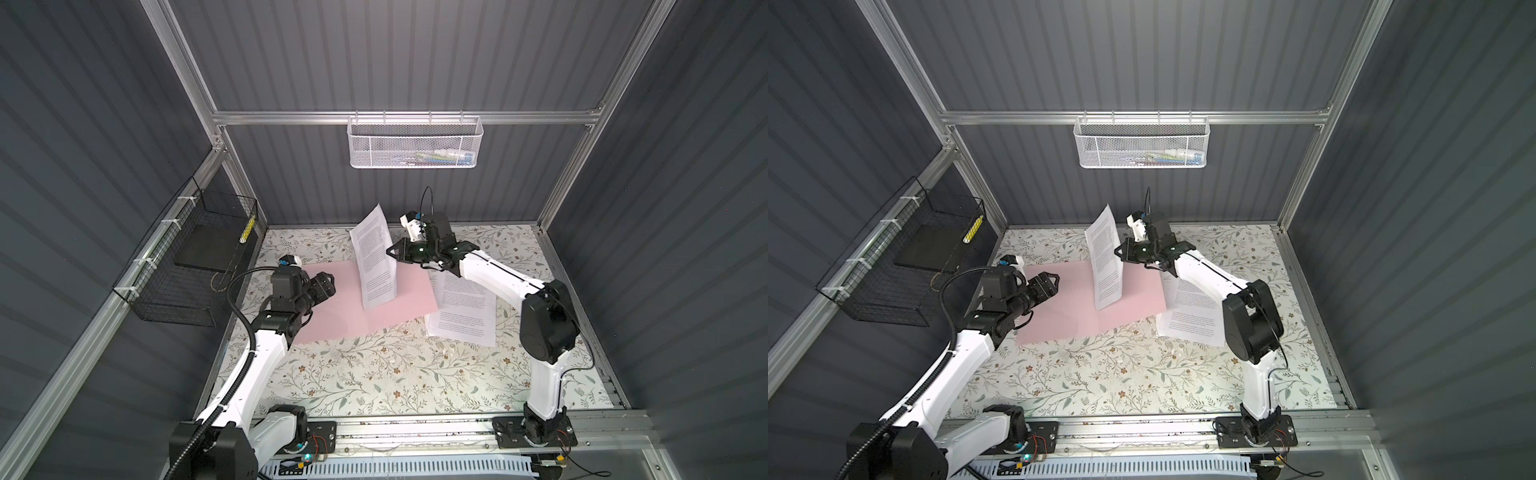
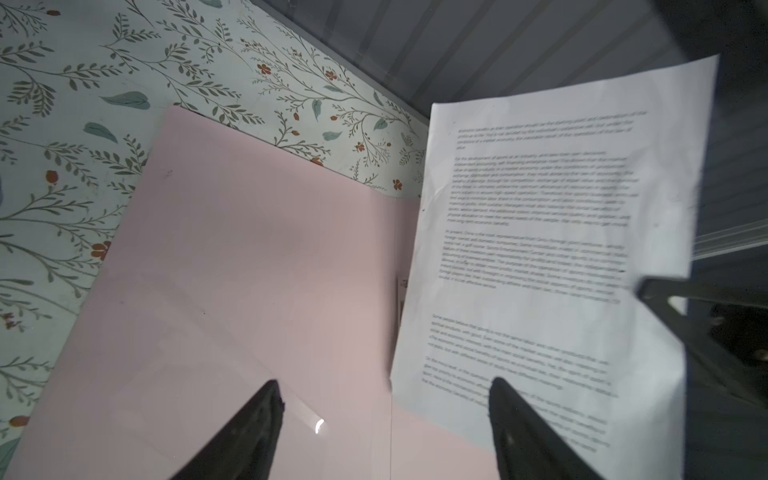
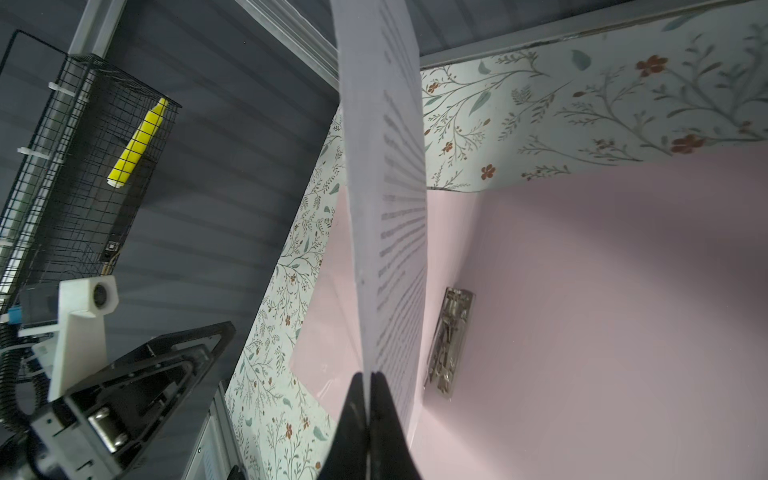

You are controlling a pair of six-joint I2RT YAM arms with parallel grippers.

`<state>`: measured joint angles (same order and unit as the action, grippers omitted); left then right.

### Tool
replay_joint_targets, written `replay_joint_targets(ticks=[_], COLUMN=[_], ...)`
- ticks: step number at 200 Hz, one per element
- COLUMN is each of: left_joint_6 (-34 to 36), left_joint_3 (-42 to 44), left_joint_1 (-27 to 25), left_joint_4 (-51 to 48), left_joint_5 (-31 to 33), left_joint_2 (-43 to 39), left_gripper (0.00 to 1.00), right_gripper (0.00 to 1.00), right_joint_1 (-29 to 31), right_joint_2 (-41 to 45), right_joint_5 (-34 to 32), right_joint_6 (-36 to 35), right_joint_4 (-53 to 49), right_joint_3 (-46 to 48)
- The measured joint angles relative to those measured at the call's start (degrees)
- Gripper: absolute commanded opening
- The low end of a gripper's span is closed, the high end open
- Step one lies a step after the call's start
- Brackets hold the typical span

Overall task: Put the files into the folder
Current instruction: 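Carry the lifted sheet over the folder clip with the right gripper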

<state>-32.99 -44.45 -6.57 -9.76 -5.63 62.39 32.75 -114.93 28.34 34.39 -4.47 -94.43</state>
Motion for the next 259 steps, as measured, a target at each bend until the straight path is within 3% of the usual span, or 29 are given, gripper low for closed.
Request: replay_joint_targets(ticks=[60,259], left_joint_6=[-1.2,-1.1], left_joint_3=[0.7,3.0], left_joint_1=[1.4,1.4], left_joint_4=[3.6,4.7], left_joint_5=[-5.0,-4.4], left_joint_2=[1.9,2.3], left_gripper=[0.8,0.78], right_gripper=[0.0,0.0], right_joint_1=[1.6,6.5], right_joint_2=[-11.9,-20.3], right_joint_5=[2.1,3.1], right_joint_6=[1.2,5.7], right_joint_4=[6.3,17.1], right_joint_3=[-6.5,-9.3])
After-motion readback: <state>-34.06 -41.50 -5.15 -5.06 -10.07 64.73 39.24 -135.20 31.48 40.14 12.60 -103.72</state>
